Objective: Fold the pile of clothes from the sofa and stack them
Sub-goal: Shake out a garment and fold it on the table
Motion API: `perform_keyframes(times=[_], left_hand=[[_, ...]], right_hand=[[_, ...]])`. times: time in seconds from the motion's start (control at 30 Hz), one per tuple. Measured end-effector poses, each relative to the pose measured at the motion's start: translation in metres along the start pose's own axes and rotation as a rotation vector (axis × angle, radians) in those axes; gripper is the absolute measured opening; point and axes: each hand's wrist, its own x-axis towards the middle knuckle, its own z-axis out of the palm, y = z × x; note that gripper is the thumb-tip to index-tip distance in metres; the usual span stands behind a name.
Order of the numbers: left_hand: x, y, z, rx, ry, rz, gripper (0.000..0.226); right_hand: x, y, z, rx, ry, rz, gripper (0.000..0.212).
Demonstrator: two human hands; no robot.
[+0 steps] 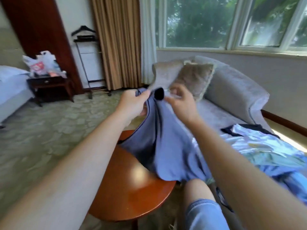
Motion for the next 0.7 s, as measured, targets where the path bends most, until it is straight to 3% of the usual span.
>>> perform_keyframes(times=[0.07, 0.13, 0.23, 0.3, 0.47, 0.57, 0.7], left_hand=[[-0.013, -0.029, -0.017, 0.059, -0.009, -0.173, 0.027], [-0.028, -0.056, -0.03, 0.057, -0.037, -0.325, 0.026], [-0.045, -0.08, -0.045, -0.093, -0.101, -0.489, 0.019], [-0.05, -0.088, -0.054, -0.163, -0.141, -0.515, 0.017], [-0.045, -0.108, -0.061, -0.252, -0.091, -0.47, 0.013], [-0.04, -0.114, -0.053, -0.299, 0.024, -0.455, 0.008], [-0.024, -0.128, -0.056, -0.372, 0.273, -0.487, 0.022]], right_hand=[[-0.047, 0.021, 0.039, -0.018, -0.088, 0.083, 0.027], [-0.077, 0.038, 0.069, -0.139, -0.262, 0.174, 0.039], [-0.089, 0.055, 0.094, -0.228, -0.233, 0.217, 0.025], [-0.087, 0.06, 0.099, -0.228, -0.199, 0.196, 0.013], [-0.078, 0.076, 0.101, -0.087, -0.245, 0.26, 0.036], [-0.072, 0.088, 0.097, -0.031, -0.172, 0.352, 0.026], [-0.054, 0.111, 0.075, 0.025, 0.01, 0.456, 0.021]])
